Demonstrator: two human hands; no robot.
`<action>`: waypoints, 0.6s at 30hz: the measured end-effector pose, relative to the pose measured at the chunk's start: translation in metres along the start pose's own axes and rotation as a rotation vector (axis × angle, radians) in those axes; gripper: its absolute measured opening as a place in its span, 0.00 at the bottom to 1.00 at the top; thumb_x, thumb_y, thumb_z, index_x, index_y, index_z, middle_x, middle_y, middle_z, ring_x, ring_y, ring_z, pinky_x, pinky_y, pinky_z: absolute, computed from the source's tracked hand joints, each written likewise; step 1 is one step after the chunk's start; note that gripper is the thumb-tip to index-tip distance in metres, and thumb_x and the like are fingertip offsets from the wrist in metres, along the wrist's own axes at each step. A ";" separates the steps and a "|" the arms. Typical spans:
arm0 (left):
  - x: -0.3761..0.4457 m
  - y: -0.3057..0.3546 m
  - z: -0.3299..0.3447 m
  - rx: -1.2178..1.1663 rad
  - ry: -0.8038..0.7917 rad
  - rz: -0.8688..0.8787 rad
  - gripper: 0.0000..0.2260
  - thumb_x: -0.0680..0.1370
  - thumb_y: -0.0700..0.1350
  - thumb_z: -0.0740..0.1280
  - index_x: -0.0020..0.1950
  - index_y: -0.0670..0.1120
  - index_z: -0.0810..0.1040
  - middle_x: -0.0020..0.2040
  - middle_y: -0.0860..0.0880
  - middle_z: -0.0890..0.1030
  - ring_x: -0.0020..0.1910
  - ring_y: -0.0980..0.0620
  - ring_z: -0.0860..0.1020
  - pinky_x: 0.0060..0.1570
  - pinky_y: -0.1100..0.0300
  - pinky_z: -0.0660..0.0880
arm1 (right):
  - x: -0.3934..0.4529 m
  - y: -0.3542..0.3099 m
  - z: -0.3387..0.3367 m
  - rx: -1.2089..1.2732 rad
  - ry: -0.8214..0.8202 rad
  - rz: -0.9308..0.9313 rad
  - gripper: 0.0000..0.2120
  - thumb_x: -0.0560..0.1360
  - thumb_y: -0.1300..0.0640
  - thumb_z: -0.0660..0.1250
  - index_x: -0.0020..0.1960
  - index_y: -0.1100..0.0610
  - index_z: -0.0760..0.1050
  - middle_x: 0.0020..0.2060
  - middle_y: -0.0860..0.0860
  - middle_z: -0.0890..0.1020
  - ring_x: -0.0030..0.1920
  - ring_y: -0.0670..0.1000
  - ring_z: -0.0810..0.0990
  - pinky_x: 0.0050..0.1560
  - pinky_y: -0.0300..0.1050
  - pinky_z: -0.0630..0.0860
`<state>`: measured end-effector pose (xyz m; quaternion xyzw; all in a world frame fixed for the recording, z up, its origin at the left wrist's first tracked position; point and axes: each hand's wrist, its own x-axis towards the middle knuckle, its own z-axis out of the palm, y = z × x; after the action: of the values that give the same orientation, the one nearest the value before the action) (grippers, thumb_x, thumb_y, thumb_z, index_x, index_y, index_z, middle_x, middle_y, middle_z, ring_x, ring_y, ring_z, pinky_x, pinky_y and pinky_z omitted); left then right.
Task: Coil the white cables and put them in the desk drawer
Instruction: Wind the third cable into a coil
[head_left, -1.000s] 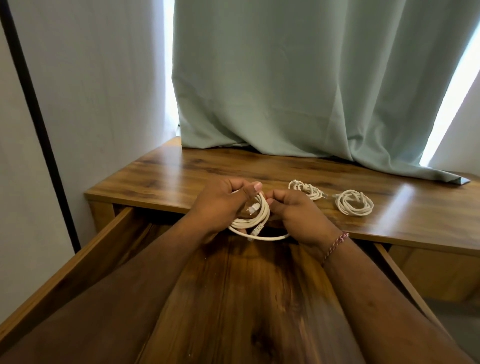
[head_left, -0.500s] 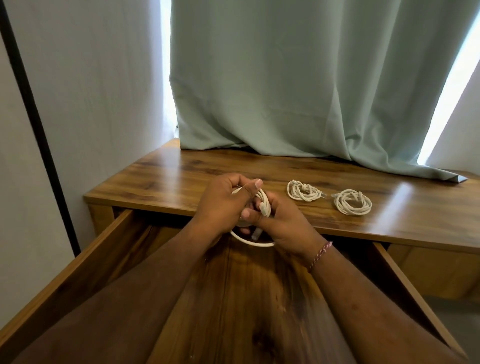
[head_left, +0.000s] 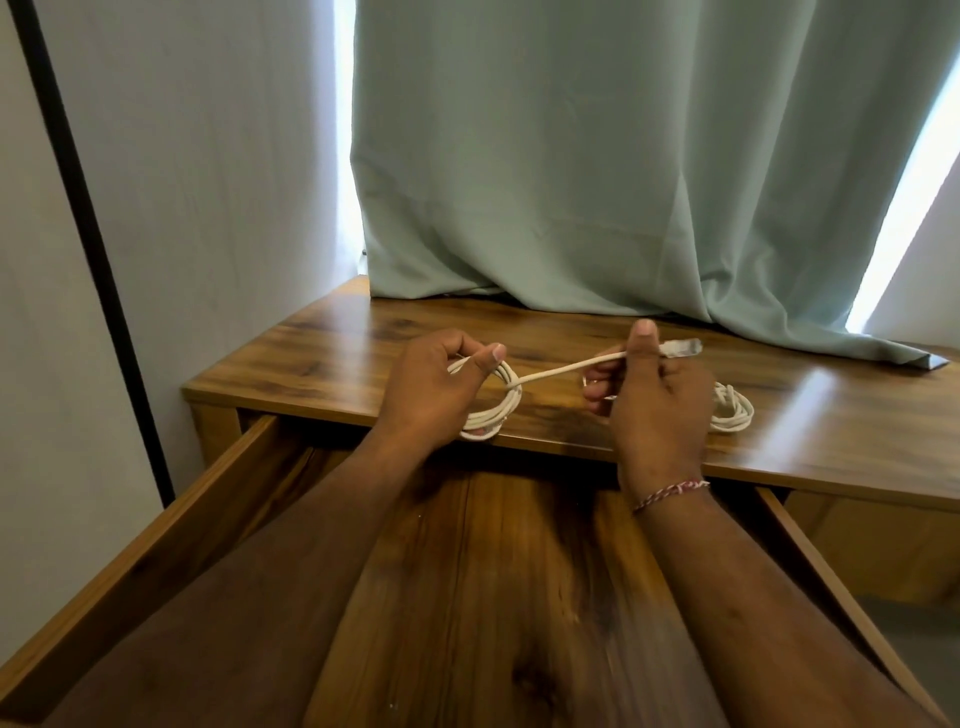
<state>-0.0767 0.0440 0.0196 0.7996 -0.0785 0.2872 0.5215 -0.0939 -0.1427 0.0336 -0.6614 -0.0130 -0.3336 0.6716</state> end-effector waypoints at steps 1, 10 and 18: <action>0.002 0.000 -0.001 0.004 0.006 0.011 0.08 0.79 0.54 0.72 0.42 0.53 0.84 0.41 0.57 0.84 0.45 0.62 0.79 0.38 0.74 0.69 | 0.003 -0.001 -0.002 -0.007 0.019 0.001 0.26 0.83 0.41 0.61 0.35 0.56 0.82 0.30 0.54 0.85 0.29 0.52 0.84 0.41 0.60 0.86; 0.007 -0.013 -0.012 0.052 0.002 -0.009 0.10 0.79 0.54 0.72 0.42 0.51 0.85 0.37 0.59 0.81 0.37 0.69 0.77 0.40 0.66 0.69 | 0.005 0.003 -0.002 -0.101 -0.012 -0.020 0.28 0.82 0.39 0.60 0.33 0.55 0.81 0.28 0.51 0.84 0.27 0.48 0.82 0.36 0.49 0.83; 0.007 -0.019 -0.009 0.042 0.025 -0.095 0.12 0.80 0.52 0.71 0.40 0.48 0.82 0.30 0.57 0.78 0.32 0.59 0.76 0.38 0.60 0.71 | 0.035 0.009 -0.027 0.102 0.171 0.181 0.26 0.83 0.41 0.62 0.35 0.57 0.77 0.25 0.49 0.82 0.23 0.47 0.78 0.31 0.46 0.79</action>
<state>-0.0661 0.0615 0.0110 0.8095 -0.0280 0.2737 0.5187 -0.0743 -0.1824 0.0387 -0.5940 0.0871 -0.3260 0.7303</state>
